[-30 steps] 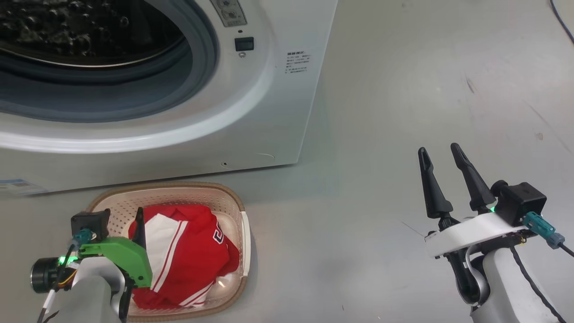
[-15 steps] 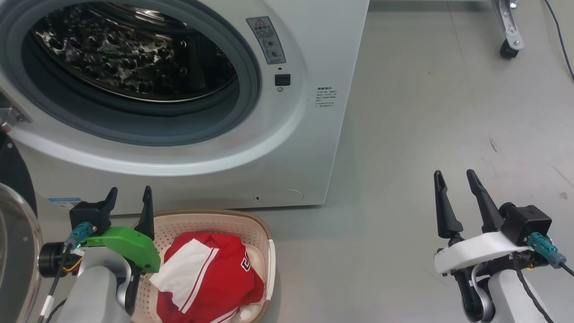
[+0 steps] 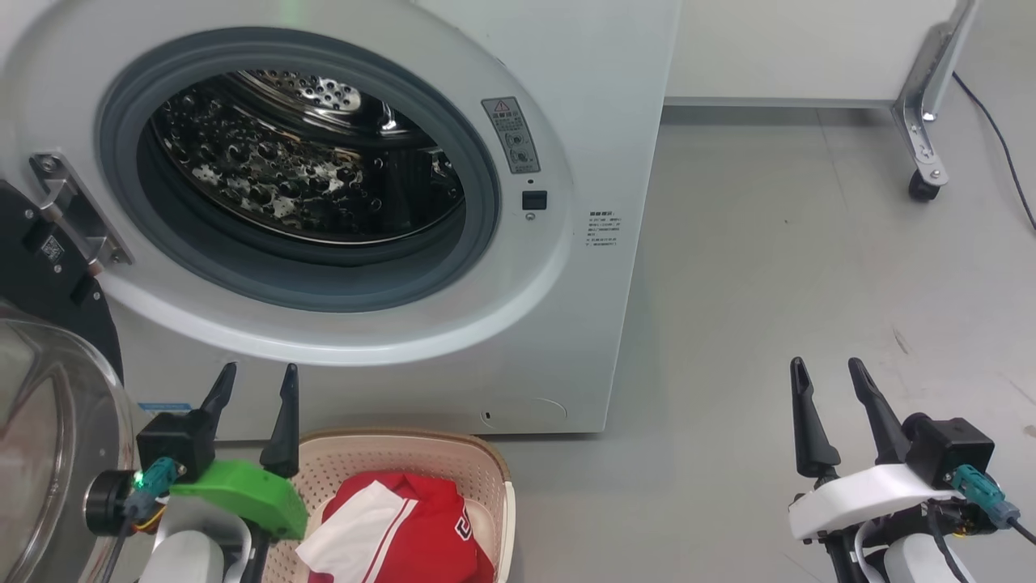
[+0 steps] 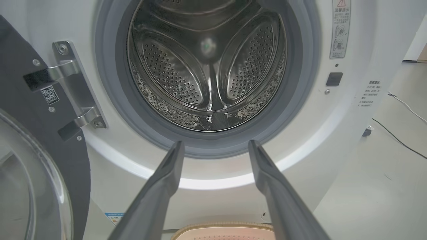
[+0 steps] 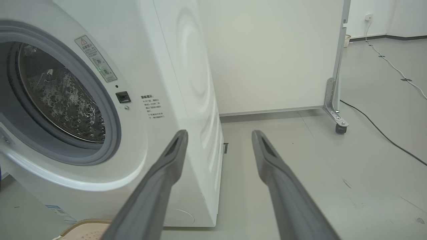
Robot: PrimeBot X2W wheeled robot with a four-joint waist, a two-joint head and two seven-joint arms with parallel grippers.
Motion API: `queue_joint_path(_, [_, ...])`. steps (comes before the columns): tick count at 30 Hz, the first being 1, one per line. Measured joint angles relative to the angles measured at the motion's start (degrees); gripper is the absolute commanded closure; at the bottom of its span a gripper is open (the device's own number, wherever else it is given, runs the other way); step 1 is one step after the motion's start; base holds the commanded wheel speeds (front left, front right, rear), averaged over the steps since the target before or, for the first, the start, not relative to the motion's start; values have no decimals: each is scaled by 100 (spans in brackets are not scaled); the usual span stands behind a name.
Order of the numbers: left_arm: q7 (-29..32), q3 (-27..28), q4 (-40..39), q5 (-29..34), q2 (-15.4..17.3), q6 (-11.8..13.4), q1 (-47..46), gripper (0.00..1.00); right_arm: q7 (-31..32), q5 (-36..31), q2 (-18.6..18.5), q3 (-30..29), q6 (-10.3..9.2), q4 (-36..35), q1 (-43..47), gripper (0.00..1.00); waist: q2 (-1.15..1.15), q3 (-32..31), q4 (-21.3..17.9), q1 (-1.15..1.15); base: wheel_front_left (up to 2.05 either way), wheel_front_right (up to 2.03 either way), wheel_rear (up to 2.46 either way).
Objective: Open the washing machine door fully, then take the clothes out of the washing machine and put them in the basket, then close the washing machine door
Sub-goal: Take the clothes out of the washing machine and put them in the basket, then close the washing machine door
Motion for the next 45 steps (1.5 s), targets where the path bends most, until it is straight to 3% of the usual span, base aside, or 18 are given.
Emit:
queue_joint_path(21, [0, -36, -1179, -249, -5, -4, 1051, 0, 0, -44, 9, 27, 0, -191, 276, 0, 0, -250, -58, 0, 0, 0, 0])
queue_joint_path(45, [0, -103, -1629, -249, -5, -7, 1393, 0, 0, -46, 45, 82, 0, -259, 287, 0, 0, -187, -52, 0, 0, 0, 0])
